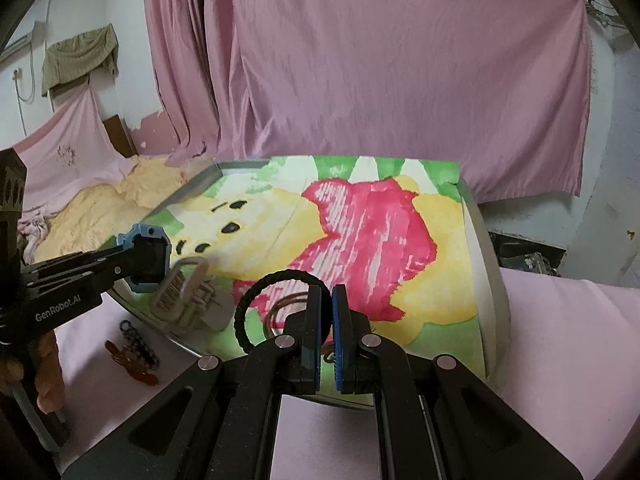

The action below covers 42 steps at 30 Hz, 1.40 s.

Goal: Organize jewelry
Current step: 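Carry the black hair tie with right tool while left tool carries the watch to the tray, then open right tool over the tray while left tool releases the watch into it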

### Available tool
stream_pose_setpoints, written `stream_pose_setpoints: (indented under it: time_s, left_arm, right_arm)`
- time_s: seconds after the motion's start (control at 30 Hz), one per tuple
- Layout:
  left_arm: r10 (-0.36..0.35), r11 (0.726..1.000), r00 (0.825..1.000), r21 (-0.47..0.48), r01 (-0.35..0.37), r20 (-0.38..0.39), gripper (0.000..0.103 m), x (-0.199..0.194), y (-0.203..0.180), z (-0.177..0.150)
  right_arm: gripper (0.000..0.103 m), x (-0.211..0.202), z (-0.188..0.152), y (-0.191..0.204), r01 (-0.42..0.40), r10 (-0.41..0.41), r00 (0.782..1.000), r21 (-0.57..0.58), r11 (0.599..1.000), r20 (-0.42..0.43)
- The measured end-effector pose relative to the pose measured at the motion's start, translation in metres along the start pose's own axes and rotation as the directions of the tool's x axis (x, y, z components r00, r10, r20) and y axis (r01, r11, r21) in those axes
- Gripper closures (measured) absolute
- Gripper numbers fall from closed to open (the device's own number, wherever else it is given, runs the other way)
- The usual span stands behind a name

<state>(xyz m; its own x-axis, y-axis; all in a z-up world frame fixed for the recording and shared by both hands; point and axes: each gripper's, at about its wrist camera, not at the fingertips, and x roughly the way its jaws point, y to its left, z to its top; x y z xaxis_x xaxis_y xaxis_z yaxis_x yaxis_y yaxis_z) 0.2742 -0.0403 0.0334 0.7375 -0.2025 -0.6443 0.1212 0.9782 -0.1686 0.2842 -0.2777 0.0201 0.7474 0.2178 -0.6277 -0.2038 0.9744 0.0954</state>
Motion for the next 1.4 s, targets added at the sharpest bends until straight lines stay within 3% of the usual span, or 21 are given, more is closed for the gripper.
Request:
stream_pose_setpoints:
  time_s: [0.27, 0.8, 0.87, 0.93, 0.97, 1.07, 1.17, 1.2, 1.33, 1.4]
  left_arm:
    - [0.019, 1.000, 0.998, 0.019, -0.018, -0.052, 0.087, 0.011, 0.000, -0.005]
    - [0.013, 1.000, 0.999, 0.019, -0.013, -0.030, 0.083, 0.004, -0.001, -0.007]
    - [0.013, 1.000, 1.000, 0.017, -0.013, -0.005, 0.073, -0.001, -0.001, -0.007]
    - [0.010, 1.000, 1.000, 0.006, -0.010, 0.027, 0.045, -0.008, 0.000, -0.008]
    - [0.009, 1.000, 0.999, 0.001, -0.009, 0.050, 0.042, -0.012, 0.001, -0.008]
    - [0.019, 1.000, 0.995, 0.001, -0.019, 0.097, 0.041, -0.022, 0.002, -0.010]
    - [0.021, 1.000, 0.993, -0.003, -0.021, 0.116, 0.036, -0.030, 0.003, -0.014]
    - [0.023, 1.000, 0.991, -0.004, -0.023, 0.129, 0.031, -0.034, 0.003, -0.016]
    - [0.046, 0.999, 0.979, 0.002, -0.047, 0.197, 0.018, -0.054, 0.000, -0.024]
    - [0.056, 0.998, 0.970, 0.006, -0.059, 0.235, 0.007, -0.066, 0.000, -0.029]
  right_arm:
    - [0.098, 0.009, -0.003, 0.003, 0.014, -0.014, 0.999, -0.020, 1.000, -0.032]
    - [0.097, 0.000, -0.006, 0.002, 0.049, -0.049, 0.999, -0.026, 0.998, 0.010]
    - [0.097, -0.005, -0.007, 0.000, 0.058, -0.057, 0.998, -0.016, 0.998, 0.030]
    - [0.092, -0.010, -0.007, -0.003, 0.062, -0.062, 0.997, -0.004, 0.998, 0.046]
    - [0.089, -0.012, -0.007, -0.004, 0.066, -0.066, 0.996, 0.004, 0.998, 0.055]
    - [0.061, -0.020, -0.008, -0.009, 0.066, -0.068, 0.994, 0.031, 0.997, 0.086]
    - [0.060, -0.030, -0.010, -0.011, 0.068, -0.074, 0.989, 0.048, 0.997, 0.126]
    - [0.060, -0.034, -0.011, -0.011, 0.071, -0.077, 0.987, 0.052, 0.996, 0.138]
    - [0.037, -0.052, -0.018, -0.014, 0.060, -0.075, 0.978, 0.085, 0.995, 0.195]
    - [0.031, -0.063, -0.023, -0.015, 0.044, -0.066, 0.972, 0.099, 0.994, 0.225]
